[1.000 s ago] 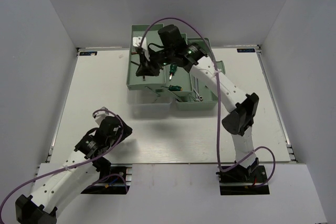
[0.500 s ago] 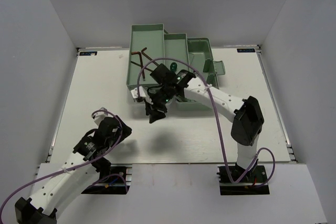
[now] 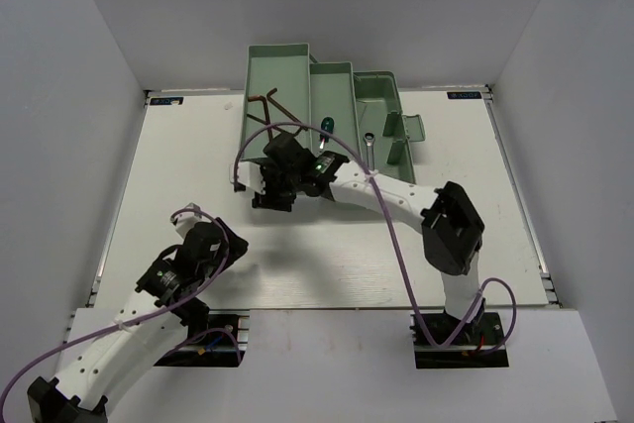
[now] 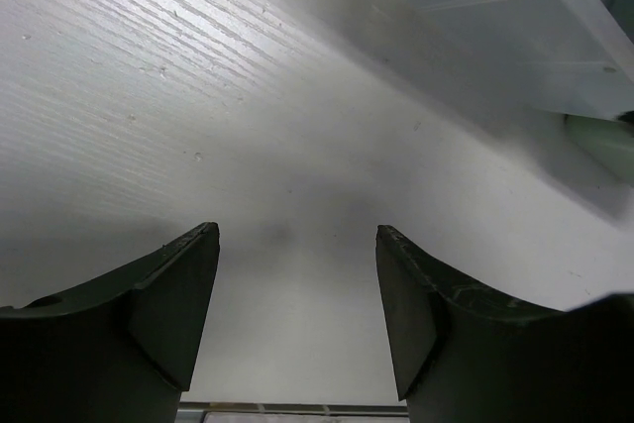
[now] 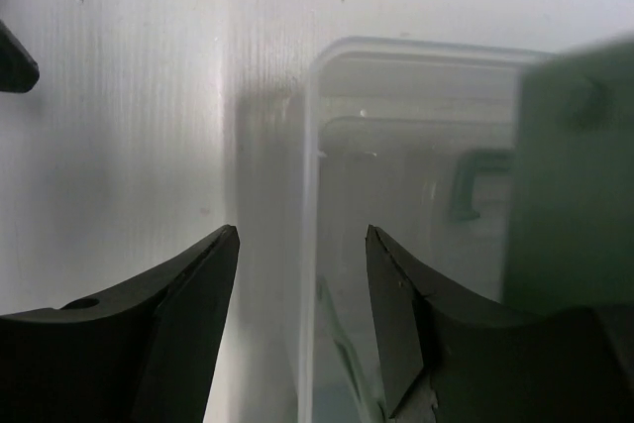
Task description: Sort the tools into containers
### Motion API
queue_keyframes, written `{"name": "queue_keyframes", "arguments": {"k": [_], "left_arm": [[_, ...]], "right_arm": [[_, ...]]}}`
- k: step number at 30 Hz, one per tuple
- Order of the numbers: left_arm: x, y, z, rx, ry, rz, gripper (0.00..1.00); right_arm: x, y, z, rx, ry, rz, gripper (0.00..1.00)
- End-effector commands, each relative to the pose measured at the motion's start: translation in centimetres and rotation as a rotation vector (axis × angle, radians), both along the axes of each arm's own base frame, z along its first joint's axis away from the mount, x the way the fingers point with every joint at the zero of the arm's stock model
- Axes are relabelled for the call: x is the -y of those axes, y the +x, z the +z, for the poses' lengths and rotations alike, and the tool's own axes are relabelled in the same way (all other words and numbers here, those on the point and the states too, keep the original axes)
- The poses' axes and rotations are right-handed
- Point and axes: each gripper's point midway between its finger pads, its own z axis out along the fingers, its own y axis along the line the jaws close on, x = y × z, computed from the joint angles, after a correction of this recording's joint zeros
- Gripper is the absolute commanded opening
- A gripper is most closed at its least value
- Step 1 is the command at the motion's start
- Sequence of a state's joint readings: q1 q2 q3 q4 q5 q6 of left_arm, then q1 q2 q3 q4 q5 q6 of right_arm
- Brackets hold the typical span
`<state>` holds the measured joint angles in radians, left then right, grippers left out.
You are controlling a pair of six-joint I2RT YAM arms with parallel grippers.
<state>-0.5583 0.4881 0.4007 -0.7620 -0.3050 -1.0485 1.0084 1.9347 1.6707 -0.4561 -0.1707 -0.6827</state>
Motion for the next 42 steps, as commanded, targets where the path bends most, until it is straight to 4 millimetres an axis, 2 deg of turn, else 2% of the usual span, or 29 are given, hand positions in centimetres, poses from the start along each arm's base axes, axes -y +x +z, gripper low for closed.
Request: {"name": "queue_keyframes", "arguments": {"k": [1, 5, 9, 11, 12, 13, 15, 16, 17, 18, 19, 20, 22, 24, 26, 27, 28, 29, 30, 31, 32, 33, 34, 35, 37, 38, 40, 42], "left_arm": [[-0.5, -0.2, -0.1, -0.002, 0.009, 0.02, 0.74], [-0.5, -0.2, -0.1, -0.002, 0.009, 0.02, 0.74], [-0.6, -0.1, -0.1, 0.0, 0.002, 0.039, 0.74], [-0.6, -0.2, -0.2, -0.01, -0.016, 0.061, 0.74], [-0.7, -0.1, 0.1, 0.001, -0.03, 0.079, 0.7], [-0.7, -0.2, -0.2, -0.001, -0.041, 0.091, 0.68], [-0.2, 0.4, 0.1, 0.025, -0.106, 0.13, 0.62], [-0.1, 0.5, -0.5, 0.032, -0.125, 0.141, 0.55], [0.1, 0.8, -0.6, 0.042, -0.143, 0.149, 0.52], [1.1, 1.7, 0.2, 0.087, -0.203, 0.142, 0.49], [1.4, 1.9, -0.6, 0.089, -0.225, 0.141, 0.48], [2.1, 2.0, -1.2, 0.072, -0.236, 0.122, 0.47], [3.0, 3.1, -1.1, 0.098, -0.285, 0.119, 0.47], [3.5, 3.4, -1.7, 0.082, -0.293, 0.116, 0.51], [4.2, 4.1, -2.0, 0.078, -0.3, 0.107, 0.54], [4.2, 4.2, -2.4, 0.073, -0.297, 0.108, 0.55], [4.7, 4.9, -1.8, 0.102, -0.318, 0.104, 0.55], [5.0, 5.2, -1.9, 0.1, -0.323, 0.097, 0.56], [5.2, 5.4, -2.1, 0.106, -0.328, 0.096, 0.56], [5.6, 6.1, -1.3, 0.14, -0.351, 0.092, 0.56], [5.5, 6.4, -1.4, 0.143, -0.351, 0.1, 0.55], [5.5, 6.5, -2.3, 0.119, -0.335, 0.104, 0.55], [5.5, 6.5, -3.0, 0.108, -0.327, 0.105, 0.53], [5.9, 7.4, -2.0, 0.149, -0.362, 0.102, 0.52], [5.8, 7.5, -3.4, 0.132, -0.356, 0.107, 0.47], [6.2, 8.2, -2.6, 0.172, -0.382, 0.102, 0.45], [5.7, 8.2, -4.1, 0.161, -0.366, 0.12, 0.4], [6.0, 9.2, -3.1, 0.237, -0.412, 0.119, 0.37]], "right_arm": [[-0.9, 1.1, -2.7, 0.066, -0.034, -0.028, 0.61], [-1.0, 0.7, -5.6, 0.067, -0.083, -0.024, 0.61], [-1.0, 1.5, -6.5, 0.099, -0.101, -0.055, 0.57], [-0.9, 2.4, -7.0, 0.139, -0.118, -0.077, 0.46], [-0.6, 2.7, -7.3, 0.148, -0.134, -0.087, 0.37], [-0.4, 2.9, -7.9, 0.148, -0.148, -0.091, 0.18], [-0.4, 3.1, -7.6, 0.152, -0.142, -0.094, 0.01], [-0.5, 3.1, -7.2, 0.16, -0.136, -0.098, 0.0], [-0.6, 3.2, -6.1, 0.166, -0.115, -0.104, 0.0], [-0.8, 3.3, -5.4, 0.169, -0.1, -0.107, 0.0], [-0.8, 3.3, -4.4, 0.165, -0.095, -0.108, 0.0], [-1.5, 3.3, -1.7, 0.172, -0.039, -0.118, 0.0], [-1.6, 3.1, 0.6, 0.162, -0.011, -0.116, 0.0], [-2.0, 2.9, 4.8, 0.169, 0.061, -0.124, 0.0], [-1.6, 2.7, 6.8, 0.162, 0.089, -0.138, 0.0], [-1.8, 2.9, 8.5, 0.173, 0.12, -0.143, 0.0], [-1.7, 2.6, 9.6, 0.175, 0.139, -0.147, 0.0], [-1.4, 2.6, 9.9, 0.169, 0.142, -0.149, 0.0], [-1.0, 2.5, 11.4, 0.179, 0.166, -0.152, 0.0], [-1.0, 2.3, 11.6, 0.173, 0.172, -0.154, 0.0], [-0.6, 2.4, 11.7, 0.164, 0.172, -0.166, 0.0], [-0.3, 2.3, 12.6, 0.172, 0.187, -0.171, 0.0], [-0.1, 2.2, 12.0, 0.166, 0.175, -0.168, 0.0], [-0.1, 1.8, 12.2, 0.149, 0.185, -0.152, 0.0], [0.3, 1.4, 11.3, 0.131, 0.168, -0.146, 0.0], [0.5, 1.2, 11.5, 0.13, 0.174, -0.151, 0.0], [1.0, 0.9, 11.7, 0.113, 0.181, -0.157, 0.0], [1.2, 0.3, 11.9, 0.078, 0.191, -0.152, 0.0]]}}
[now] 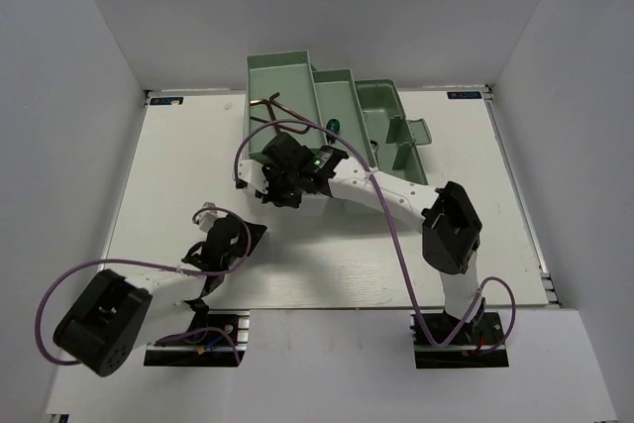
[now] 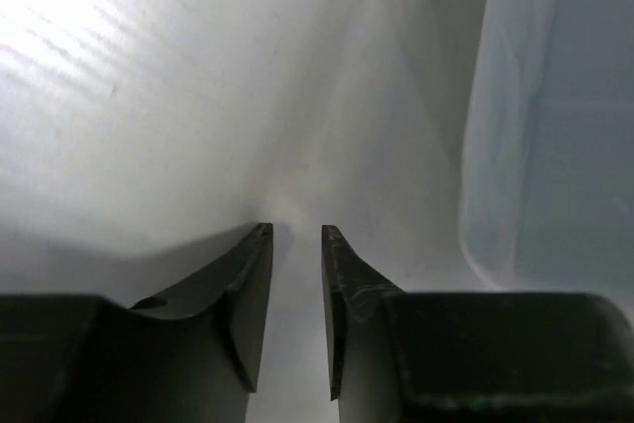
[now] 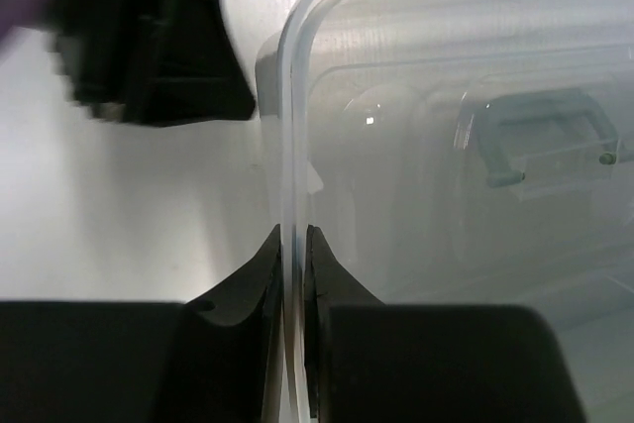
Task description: Sort the tools into containers
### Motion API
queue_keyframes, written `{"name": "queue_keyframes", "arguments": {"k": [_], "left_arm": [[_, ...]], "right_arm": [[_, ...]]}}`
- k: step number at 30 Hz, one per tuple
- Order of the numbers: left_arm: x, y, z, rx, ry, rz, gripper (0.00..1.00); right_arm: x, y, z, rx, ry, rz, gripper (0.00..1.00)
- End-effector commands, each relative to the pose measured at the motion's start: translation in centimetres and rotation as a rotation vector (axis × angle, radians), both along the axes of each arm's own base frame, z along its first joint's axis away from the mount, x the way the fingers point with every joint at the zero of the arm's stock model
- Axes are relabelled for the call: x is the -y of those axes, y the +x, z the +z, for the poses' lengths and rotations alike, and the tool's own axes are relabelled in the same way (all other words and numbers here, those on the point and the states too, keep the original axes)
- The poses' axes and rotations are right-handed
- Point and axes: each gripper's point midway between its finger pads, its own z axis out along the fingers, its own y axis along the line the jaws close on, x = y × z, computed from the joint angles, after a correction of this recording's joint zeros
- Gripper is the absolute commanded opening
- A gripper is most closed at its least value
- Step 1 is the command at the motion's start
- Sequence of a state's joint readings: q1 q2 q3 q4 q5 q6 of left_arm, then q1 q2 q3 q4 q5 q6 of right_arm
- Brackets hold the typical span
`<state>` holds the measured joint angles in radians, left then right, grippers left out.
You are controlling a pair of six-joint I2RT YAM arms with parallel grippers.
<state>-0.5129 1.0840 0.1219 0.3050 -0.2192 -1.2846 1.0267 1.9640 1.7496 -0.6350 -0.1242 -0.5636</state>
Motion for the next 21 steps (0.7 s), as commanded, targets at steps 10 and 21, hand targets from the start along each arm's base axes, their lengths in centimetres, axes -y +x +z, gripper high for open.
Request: {"name": "queue_keyframes", "arguments": {"k": [10, 21], "left_arm": [[2.2, 6.3, 6.3, 0.385, -0.104, -0.07, 0.57], [2.1, 7.5, 6.7, 0.395, -0.104, -0.07, 0.6]], "right_arm": [[0.7, 0.8, 9.1, 0.135, 0.228, -0.058, 0.0], [1.7, -1.1, 4.1, 0.032, 0.159, -0.029, 0.37]]}}
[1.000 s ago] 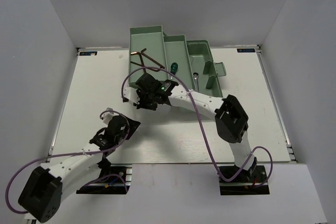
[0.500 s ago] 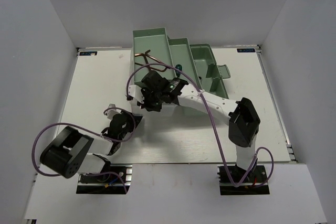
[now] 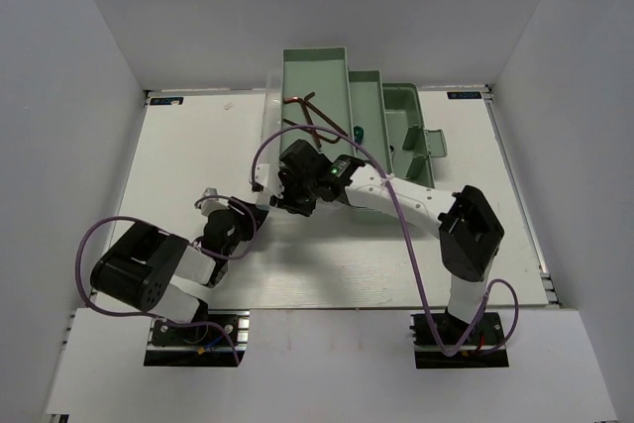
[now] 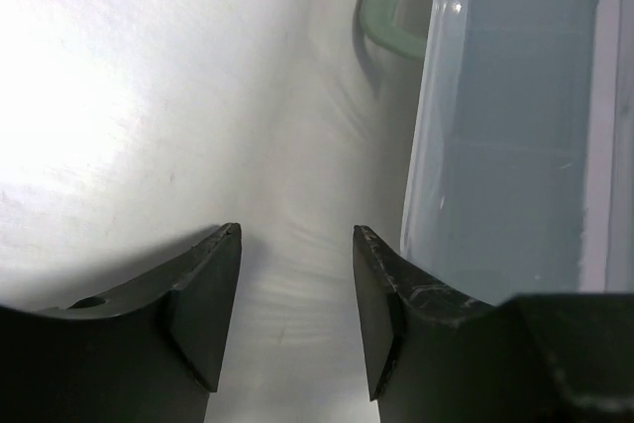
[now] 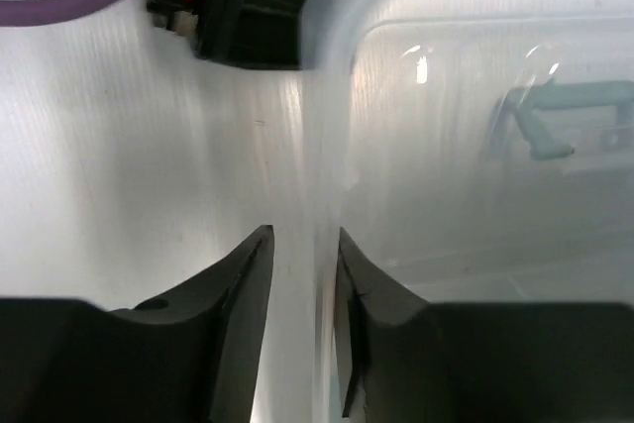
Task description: Sort the tools into containers
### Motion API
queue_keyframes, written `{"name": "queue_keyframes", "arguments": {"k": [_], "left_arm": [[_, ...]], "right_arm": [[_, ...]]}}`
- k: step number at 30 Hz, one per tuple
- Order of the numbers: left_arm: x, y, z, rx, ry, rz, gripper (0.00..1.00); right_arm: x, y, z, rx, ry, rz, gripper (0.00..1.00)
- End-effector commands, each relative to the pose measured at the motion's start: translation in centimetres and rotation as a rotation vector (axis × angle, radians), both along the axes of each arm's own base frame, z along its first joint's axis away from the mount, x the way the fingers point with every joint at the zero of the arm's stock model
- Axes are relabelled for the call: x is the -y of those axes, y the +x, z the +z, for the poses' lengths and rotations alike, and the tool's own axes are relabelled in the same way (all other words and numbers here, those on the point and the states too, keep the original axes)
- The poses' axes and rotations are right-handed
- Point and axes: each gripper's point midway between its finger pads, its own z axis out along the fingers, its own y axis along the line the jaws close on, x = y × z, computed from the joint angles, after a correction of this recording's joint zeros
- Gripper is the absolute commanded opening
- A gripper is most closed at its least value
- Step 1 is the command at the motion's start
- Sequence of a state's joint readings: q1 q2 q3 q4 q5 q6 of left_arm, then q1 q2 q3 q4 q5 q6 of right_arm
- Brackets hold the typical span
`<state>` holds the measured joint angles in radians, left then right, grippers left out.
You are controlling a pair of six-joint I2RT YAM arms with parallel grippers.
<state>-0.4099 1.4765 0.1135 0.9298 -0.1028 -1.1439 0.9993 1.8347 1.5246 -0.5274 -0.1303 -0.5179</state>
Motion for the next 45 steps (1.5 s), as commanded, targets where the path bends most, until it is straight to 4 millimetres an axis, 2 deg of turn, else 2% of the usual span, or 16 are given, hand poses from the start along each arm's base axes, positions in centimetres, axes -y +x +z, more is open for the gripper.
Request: {"name": "queue_keyframes", "arguments": {"k": [1, 6, 10, 11, 17, 18, 19, 22, 27, 30, 32, 34, 35, 39, 42, 45], "left_arm": [[1.6, 3.1, 5.2, 0.179, -0.082, -0.021, 0.6], [2.6, 4.0, 5.4, 0.2, -0.115, -0.057, 0.6], [2.8, 4.3, 6.1, 0.26, -0.171, -0.066, 0.61], [2.7, 4.6, 7.9, 0.338, -0.2, -0.069, 0.61], [3.2, 4.5, 8.2, 0.412, -0.257, -0.12, 0.61], [3.5, 4.5, 8.5, 0.427, -0.263, -0.134, 0.61], [3.8, 4.3, 8.6, 0.432, -0.277, -0.153, 0.61], [4.2, 4.9, 9.0, 0.455, -0.285, -0.175, 0.61], [4.1, 5.3, 8.7, 0.437, -0.279, -0.176, 0.61], [4.1, 5.3, 8.6, 0.427, -0.276, -0.175, 0.61], [4.1, 5.3, 8.2, 0.408, -0.271, -0.174, 0.61], [4.1, 5.3, 8.0, 0.399, -0.269, -0.173, 0.61], [4.1, 5.3, 8.0, 0.399, -0.269, -0.173, 0.61], [4.2, 5.5, 8.2, 0.408, -0.271, -0.174, 0.61], [4.4, 5.7, 8.2, 0.39, -0.268, -0.183, 0.61], [4.7, 6.1, 8.2, 0.388, -0.269, -0.192, 0.61]], "right_arm": [[-1.5, -0.4, 5.4, 0.061, 0.138, 0.03, 0.37], [-1.6, -0.3, 4.6, 0.056, 0.116, 0.031, 0.02], [-1.8, -0.2, 4.6, 0.061, 0.136, 0.018, 0.0], [-1.7, -0.3, 5.2, 0.062, 0.155, 0.011, 0.0], [-2.3, -1.7, 10.1, 0.027, 0.243, 0.041, 0.0], [-2.0, -1.9, 10.1, 0.021, 0.228, 0.044, 0.04], [-1.7, -1.8, 9.7, 0.035, 0.199, 0.047, 0.24], [-1.1, -1.4, 9.5, 0.068, 0.163, 0.047, 0.59], [0.6, -1.1, 11.0, 0.122, 0.129, 0.015, 0.69], [1.5, -0.8, 12.7, 0.169, 0.102, 0.003, 0.48], [1.8, -1.9, 14.6, 0.181, 0.161, 0.064, 0.17], [1.6, -2.9, 14.8, 0.149, 0.188, 0.112, 0.07], [1.2, -3.6, 14.8, 0.114, 0.207, 0.141, 0.11], [0.0, -5.8, 13.3, 0.042, 0.209, 0.311, 0.56], [-0.2, -8.0, 13.4, -0.013, 0.222, 0.427, 0.63], [-1.1, -6.3, 15.7, 0.049, 0.269, 0.289, 0.6]]}}
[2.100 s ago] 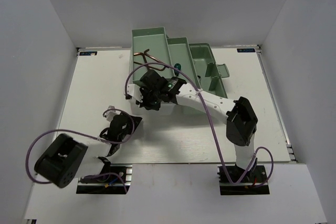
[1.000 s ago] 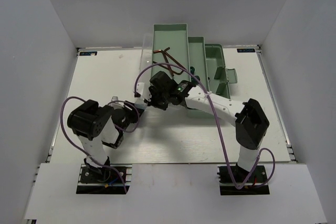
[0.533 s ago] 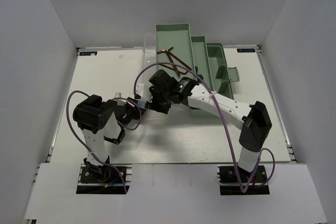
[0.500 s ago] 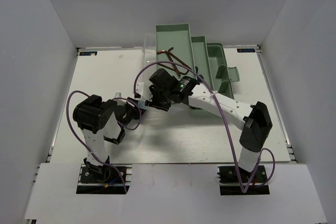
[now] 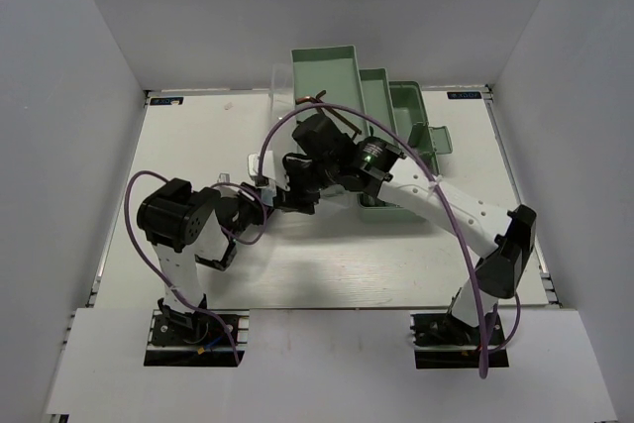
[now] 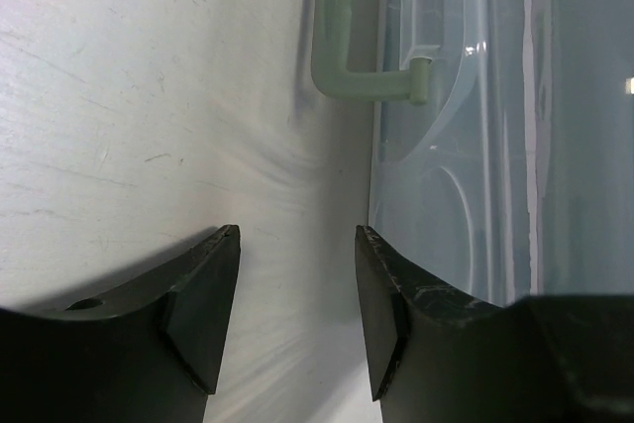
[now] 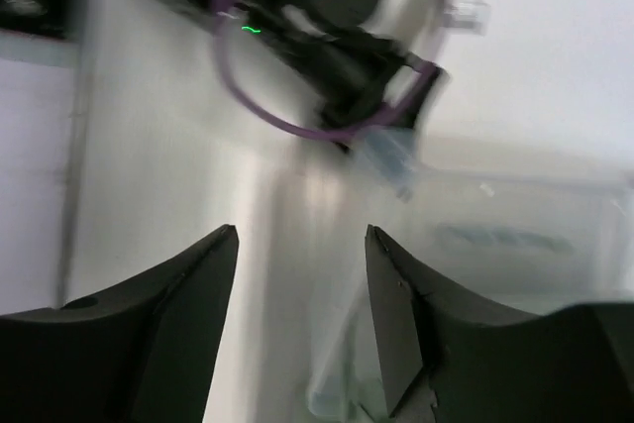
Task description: Sort the tools into containers
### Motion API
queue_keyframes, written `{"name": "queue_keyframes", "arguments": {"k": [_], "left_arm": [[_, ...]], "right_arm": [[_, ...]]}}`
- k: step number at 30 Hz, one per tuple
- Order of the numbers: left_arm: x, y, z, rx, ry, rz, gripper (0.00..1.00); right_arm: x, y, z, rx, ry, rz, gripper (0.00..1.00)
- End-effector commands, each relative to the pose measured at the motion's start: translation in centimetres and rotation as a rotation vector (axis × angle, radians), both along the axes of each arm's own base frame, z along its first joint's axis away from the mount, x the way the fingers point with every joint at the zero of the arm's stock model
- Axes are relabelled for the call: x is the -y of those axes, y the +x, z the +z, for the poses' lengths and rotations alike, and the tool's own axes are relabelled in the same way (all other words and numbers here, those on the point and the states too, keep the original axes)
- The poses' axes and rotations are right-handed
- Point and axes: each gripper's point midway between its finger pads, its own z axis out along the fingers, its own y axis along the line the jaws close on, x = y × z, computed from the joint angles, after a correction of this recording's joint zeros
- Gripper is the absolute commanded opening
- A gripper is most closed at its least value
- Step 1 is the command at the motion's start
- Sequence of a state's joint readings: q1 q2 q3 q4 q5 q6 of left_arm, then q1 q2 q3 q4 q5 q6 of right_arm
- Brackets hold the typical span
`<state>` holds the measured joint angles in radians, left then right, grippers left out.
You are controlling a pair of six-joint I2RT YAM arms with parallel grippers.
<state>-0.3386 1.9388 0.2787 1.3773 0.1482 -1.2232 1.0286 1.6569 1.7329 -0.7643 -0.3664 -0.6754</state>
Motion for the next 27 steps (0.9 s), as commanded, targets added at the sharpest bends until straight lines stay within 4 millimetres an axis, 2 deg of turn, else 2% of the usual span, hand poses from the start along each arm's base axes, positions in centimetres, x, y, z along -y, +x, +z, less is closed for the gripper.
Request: {"name": "queue_keyframes", "arguments": {"k": [1, 2, 3, 4, 5, 6, 7, 8, 9, 10, 11, 12, 13, 14, 15, 16, 17, 18, 19, 20, 21, 22, 23, 24, 25, 27], "left_arm": [[1.0, 2.0, 8.6, 0.322, -0.101, -0.023, 0.61], [1.3, 2.1, 8.7, 0.321, -0.102, -0.036, 0.61], [1.5, 2.2, 9.3, 0.343, -0.1, -0.047, 0.61], [1.6, 2.6, 9.5, 0.348, -0.102, -0.047, 0.61], [1.9, 2.6, 10.0, 0.358, -0.106, -0.062, 0.61], [2.0, 2.5, 9.9, 0.362, -0.098, -0.072, 0.61], [2.1, 2.9, 10.1, 0.365, -0.09, -0.073, 0.61], [2.3, 3.0, 10.7, 0.377, -0.094, -0.082, 0.61], [2.3, 3.0, 10.5, 0.368, -0.091, -0.082, 0.61], [2.5, 3.1, 10.8, 0.379, -0.084, -0.091, 0.61], [2.5, 3.1, 10.8, 0.379, -0.084, -0.091, 0.61], [2.4, 3.0, 11.4, 0.394, -0.078, -0.092, 0.61], [2.4, 3.0, 11.3, 0.388, -0.067, -0.092, 0.61], [2.5, 2.9, 11.5, 0.388, -0.067, -0.103, 0.61], [2.6, 3.0, 11.9, 0.405, -0.055, -0.104, 0.61], [2.5, 3.0, 12.1, 0.396, -0.043, -0.105, 0.61], [2.6, 3.2, 12.6, 0.411, -0.024, -0.106, 0.61], [2.6, 3.0, 12.7, 0.415, -0.009, -0.116, 0.61], [2.7, 3.2, 13.1, 0.421, 0.003, -0.117, 0.61], [2.7, 3.4, 13.6, 0.429, 0.033, -0.119, 0.61], [2.9, 3.7, 14.4, 0.446, 0.043, -0.131, 0.61], [3.0, 3.9, 14.7, 0.451, 0.059, -0.133, 0.61], [3.1, 3.9, 14.5, 0.443, 0.083, -0.149, 0.6], [3.2, 4.1, 15.6, 0.462, 0.078, -0.147, 0.6], [3.4, 4.2, 15.6, 0.464, 0.089, -0.157, 0.6], [4.0, 4.2, 16.4, 0.479, 0.095, -0.178, 0.6]], "right_arm": [[-0.5, 5.9, 5.7, 0.179, 0.131, -0.338, 0.6], [0.6, 8.9, 7.9, 0.216, 0.193, -0.53, 0.61], [4.0, 13.1, 10.0, 0.359, 0.201, -0.796, 0.68], [8.0, 17.1, 15.8, 0.519, 0.366, -1.057, 0.86], [11.0, 18.9, 16.8, 0.635, 0.348, -1.188, 0.9], [12.4, 19.8, 19.1, 0.683, 0.43, -1.252, 0.9], [15.4, 21.1, 20.0, 0.721, 0.43, -1.328, 0.86], [18.5, 22.6, 20.3, 0.723, 0.435, -1.405, 0.71], [20.1, 23.2, 19.6, 0.714, 0.392, -1.434, 0.57], [23.1, 24.6, 18.9, 0.702, 0.37, -1.511, 0.38], [24.5, 25.2, 16.7, 0.672, 0.271, -1.521, 0.19], [29.0, 26.9, 14.3, 0.623, 0.233, -1.645, 0.0], [30.1, 27.5, 12.8, 0.582, 0.204, -1.653, 0.0], [31.1, 27.3, 9.0, 0.493, 0.085, -1.631, 0.0], [32.0, 27.7, 6.4, 0.407, 0.067, -1.681, 0.0], [35.2, 28.2, 3.4, 0.328, 0.008, -1.722, 0.0], [36.2, 27.4, 1.2, 0.255, -0.07, -1.727, 0.0], [37.0, 27.2, -2.5, 0.109, -0.122, -1.721, 0.0], [38.6, 26.3, -5.3, 0.0, -0.174, -1.749, 0.0], [38.7, 26.1, -7.4, -0.08, -0.204, -1.732, 0.0], [38.2, 24.7, -10.7, -0.247, -0.261, -1.668, 0.0], [38.8, 24.7, -11.3, -0.279, -0.285, -1.649, 0.0], [38.7, 24.6, -13.5, -0.338, -0.337, -1.63, 0.02], [38.7, 23.9, -14.6, -0.401, -0.374, -1.612, 0.02], [39.2, 23.9, -16.9, -0.442, -0.426, -1.602, 0.02], [39.4, 23.6, -18.3, -0.471, -0.446, -1.602, 0.02]]}}
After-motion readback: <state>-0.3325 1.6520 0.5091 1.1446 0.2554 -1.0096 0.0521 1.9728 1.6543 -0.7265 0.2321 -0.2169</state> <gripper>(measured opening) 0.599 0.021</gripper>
